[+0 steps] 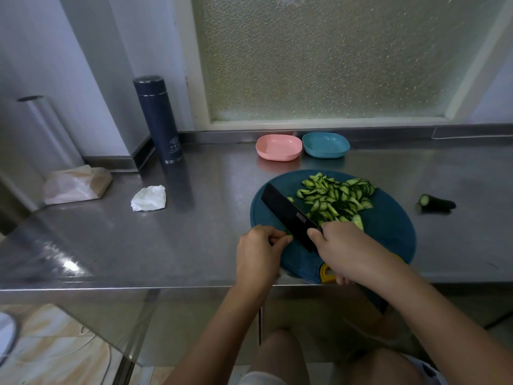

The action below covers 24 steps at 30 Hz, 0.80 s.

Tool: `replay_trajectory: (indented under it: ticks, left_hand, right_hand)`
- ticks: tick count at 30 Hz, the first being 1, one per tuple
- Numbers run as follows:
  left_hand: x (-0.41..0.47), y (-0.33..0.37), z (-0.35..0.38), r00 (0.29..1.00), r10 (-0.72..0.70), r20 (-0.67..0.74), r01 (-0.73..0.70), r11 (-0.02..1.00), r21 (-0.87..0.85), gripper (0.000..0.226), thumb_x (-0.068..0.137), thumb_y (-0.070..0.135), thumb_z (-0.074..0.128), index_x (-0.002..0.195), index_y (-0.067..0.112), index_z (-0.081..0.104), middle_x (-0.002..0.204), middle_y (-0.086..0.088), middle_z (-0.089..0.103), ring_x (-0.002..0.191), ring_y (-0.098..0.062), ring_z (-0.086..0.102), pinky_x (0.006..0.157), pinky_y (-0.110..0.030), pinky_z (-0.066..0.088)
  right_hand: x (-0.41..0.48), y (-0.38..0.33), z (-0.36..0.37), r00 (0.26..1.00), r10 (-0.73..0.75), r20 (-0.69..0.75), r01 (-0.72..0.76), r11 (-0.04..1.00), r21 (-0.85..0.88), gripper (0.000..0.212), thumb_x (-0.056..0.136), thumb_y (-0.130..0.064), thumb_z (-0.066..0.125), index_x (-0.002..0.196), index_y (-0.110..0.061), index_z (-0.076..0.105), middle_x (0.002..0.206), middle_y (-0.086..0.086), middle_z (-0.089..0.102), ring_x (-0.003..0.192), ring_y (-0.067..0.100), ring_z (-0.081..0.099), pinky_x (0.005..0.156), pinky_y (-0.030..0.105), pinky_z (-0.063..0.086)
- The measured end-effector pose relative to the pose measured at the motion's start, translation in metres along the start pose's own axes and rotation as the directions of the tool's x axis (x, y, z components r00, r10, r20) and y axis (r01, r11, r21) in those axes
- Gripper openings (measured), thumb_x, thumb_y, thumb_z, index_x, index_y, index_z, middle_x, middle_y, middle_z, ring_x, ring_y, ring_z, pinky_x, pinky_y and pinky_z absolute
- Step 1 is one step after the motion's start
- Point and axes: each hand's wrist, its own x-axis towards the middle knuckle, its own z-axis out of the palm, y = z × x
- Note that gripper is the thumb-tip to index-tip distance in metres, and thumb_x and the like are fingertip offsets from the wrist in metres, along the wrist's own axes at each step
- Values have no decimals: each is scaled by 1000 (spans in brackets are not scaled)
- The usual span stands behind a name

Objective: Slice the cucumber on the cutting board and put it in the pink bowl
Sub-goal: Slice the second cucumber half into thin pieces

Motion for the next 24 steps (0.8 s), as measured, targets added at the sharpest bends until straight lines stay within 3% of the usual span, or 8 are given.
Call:
replay_trajectory:
  ticks: [11,16,19,24]
  left_hand:
    - [0,-1,0,1000,19,-3,-19,999,35,15,83,26,68,89,14,74,81,3,65,67,-2,53,55,-5,36]
    - [0,-1,0,999,32,6,-32,998,46,15,84,26,67,89,14,74,84,1,67,69,-4,53,60,-10,40]
    - [0,1,-1,999,39,6,-39,998,47,14,84,25,67,89,13,74,84,1,66,67,-2,50,57,-6,36]
    - [0,0,-1,999,47,7,-48,997,64,14,84,23,67,88,12,74,84,-1,66,68,-4,52,56,-6,35]
  right_hand:
    - [2,1,3,1000,-27,-6,26,999,-35,44,104,-35,27,96,-4,57,47,6,51,23,6,44,28,16,33]
    - [4,-3,3,999,-30,-31,30,999,-29,39,105,-29,26,96,-5,56,53,3,49,38,12,48,36,18,41]
    - [7,-4,3,998,-56,-42,52,995,-91,45,104,-33,28,89,-3,58,51,3,49,34,10,46,30,16,34]
    - [12,-3,8,991,-112,-77,100,985,-141,43,104,-32,29,81,-6,55,57,3,46,46,13,44,45,24,35]
